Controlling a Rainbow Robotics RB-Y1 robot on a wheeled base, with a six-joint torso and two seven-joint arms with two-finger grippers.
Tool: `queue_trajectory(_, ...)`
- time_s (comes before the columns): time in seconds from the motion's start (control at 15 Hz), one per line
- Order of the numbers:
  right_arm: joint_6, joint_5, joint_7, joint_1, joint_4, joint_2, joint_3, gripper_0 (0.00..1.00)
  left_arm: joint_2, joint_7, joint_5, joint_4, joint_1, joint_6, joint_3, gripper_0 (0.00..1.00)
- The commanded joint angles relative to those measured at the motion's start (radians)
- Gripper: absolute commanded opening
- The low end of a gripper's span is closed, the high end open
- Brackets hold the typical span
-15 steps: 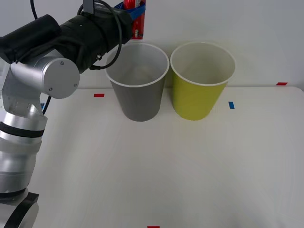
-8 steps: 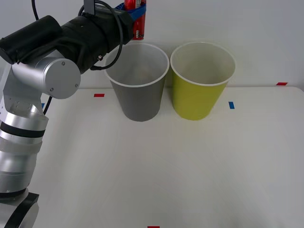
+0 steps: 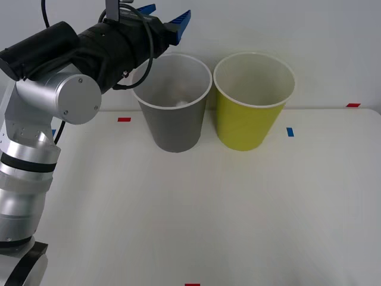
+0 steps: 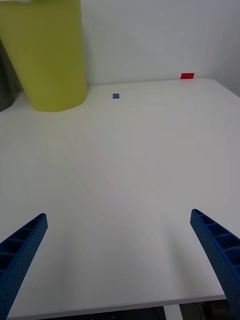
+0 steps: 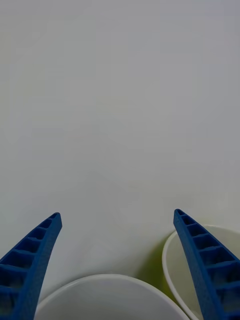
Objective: Put cans in the gray bin and PET bottles in the light green bin.
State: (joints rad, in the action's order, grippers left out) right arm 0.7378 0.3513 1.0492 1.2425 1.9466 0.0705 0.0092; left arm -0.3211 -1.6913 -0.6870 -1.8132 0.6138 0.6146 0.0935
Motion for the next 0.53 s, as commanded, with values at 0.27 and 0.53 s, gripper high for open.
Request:
queue_trajectory(0.27,0.0,0.0,0.0,0.0,0.0,0.0,0.0,1.0,-0.003,-0.002,0.001,0.0,0.0,0.001,0.0,1.0)
queue_trajectory(0.53,0.0,0.0,0.0,0.0,0.0,0.0,0.0,1.0,-0.055,-0.008,-0.052,-0.118,-0.121,-0.004,0.0,1.0)
